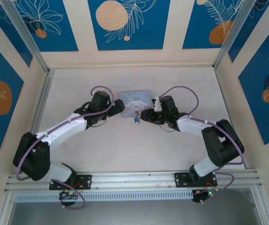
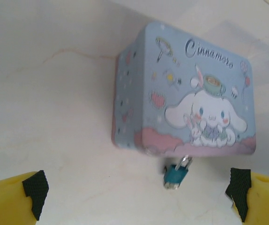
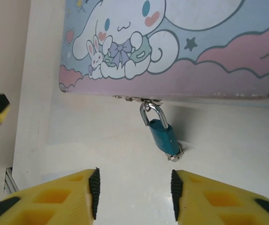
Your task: Unlock the padlock with the key
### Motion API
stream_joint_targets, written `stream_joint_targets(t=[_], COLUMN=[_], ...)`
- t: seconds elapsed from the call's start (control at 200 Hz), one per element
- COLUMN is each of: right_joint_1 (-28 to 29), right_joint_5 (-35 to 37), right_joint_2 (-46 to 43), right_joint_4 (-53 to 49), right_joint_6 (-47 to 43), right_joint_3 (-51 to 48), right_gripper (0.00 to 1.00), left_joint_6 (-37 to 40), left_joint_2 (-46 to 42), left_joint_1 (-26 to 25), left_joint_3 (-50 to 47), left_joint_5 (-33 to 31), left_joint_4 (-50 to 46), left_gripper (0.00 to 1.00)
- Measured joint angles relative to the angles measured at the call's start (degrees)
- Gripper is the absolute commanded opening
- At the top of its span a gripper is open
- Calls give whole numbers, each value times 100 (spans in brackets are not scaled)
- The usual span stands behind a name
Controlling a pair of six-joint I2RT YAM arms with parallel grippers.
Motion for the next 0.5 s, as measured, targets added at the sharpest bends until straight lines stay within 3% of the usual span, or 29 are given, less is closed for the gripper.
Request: stream_joint_targets(t=[0.5], right_joint_1=[310], right_joint_5=[0], right_joint_2=[964], right_joint_4=[308], right_joint_6=[-422], right_joint_3=[260], right_gripper=[44], left_joint_6=[437], left_joint_2=[1176], left_joint_1=[483], left_joint_3=[496], left_joint_5=[933], left_joint_4=[22], left_gripper=[100])
